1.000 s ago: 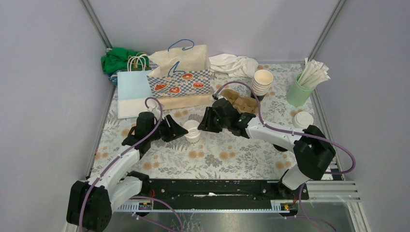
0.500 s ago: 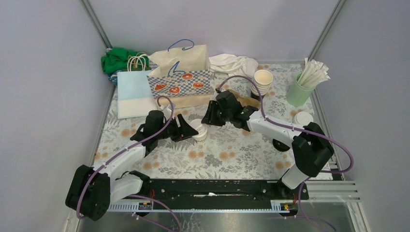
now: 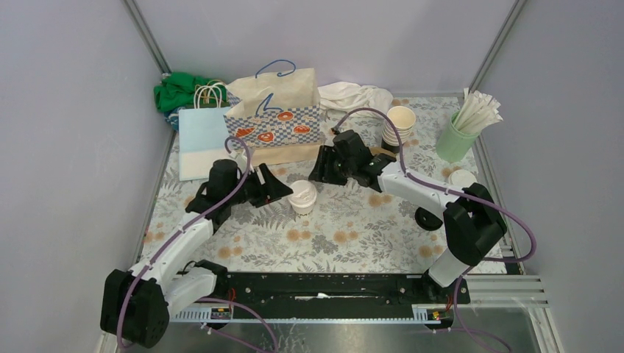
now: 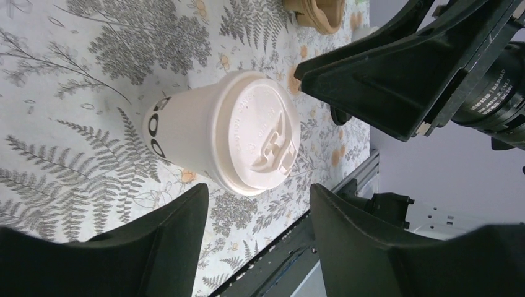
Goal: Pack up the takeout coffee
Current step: Close the cup lid on the coffee cup.
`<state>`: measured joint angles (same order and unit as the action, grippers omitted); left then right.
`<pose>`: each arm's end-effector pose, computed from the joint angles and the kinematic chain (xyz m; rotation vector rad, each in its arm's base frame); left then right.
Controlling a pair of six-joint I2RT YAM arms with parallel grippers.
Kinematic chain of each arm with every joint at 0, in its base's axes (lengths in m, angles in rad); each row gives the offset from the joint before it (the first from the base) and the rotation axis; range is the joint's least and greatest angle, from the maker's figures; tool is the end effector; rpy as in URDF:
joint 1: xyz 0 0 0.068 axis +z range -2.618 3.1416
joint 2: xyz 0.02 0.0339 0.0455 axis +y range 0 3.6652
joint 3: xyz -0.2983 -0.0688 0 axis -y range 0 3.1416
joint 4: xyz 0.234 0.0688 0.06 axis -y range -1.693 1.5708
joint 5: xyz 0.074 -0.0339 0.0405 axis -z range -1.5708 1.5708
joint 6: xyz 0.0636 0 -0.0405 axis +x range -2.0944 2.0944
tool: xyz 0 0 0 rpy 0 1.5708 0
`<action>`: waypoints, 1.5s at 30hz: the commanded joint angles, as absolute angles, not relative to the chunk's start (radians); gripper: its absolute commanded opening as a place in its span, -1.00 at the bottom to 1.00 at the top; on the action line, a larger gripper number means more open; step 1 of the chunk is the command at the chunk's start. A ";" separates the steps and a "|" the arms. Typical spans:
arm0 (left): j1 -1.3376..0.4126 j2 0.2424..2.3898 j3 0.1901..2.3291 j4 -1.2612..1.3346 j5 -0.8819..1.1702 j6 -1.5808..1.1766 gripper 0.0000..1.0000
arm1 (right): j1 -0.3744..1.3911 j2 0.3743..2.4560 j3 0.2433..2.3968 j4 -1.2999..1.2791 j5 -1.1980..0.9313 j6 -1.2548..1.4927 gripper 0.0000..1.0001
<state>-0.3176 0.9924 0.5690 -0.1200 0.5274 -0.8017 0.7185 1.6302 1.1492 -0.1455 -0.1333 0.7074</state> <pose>0.1850 -0.0945 0.2552 -0.2068 2.2693 -1.1902 0.2835 0.2591 0.2759 -0.0933 2.3531 0.9050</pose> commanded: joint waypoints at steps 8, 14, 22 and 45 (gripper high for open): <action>-0.158 1.024 0.622 -0.099 0.630 -0.732 -0.23 | 0.704 1.486 1.077 -0.156 -0.125 0.715 -0.20; -0.144 1.060 0.598 -0.008 0.659 -0.757 -0.27 | 0.704 1.448 0.975 -0.076 -0.161 0.775 -0.35; -0.146 1.113 0.559 0.085 0.678 -0.795 -0.34 | 0.704 1.491 0.952 -0.017 -0.230 0.806 -0.38; -0.195 1.217 0.520 0.184 0.674 -0.830 -0.49 | 0.704 1.558 0.983 -0.013 -0.265 0.801 -0.47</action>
<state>-0.1886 1.2083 0.5274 0.1314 0.6601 -0.8326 0.7086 1.5459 0.9504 -0.0334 -0.2379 0.8013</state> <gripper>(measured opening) 0.263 0.263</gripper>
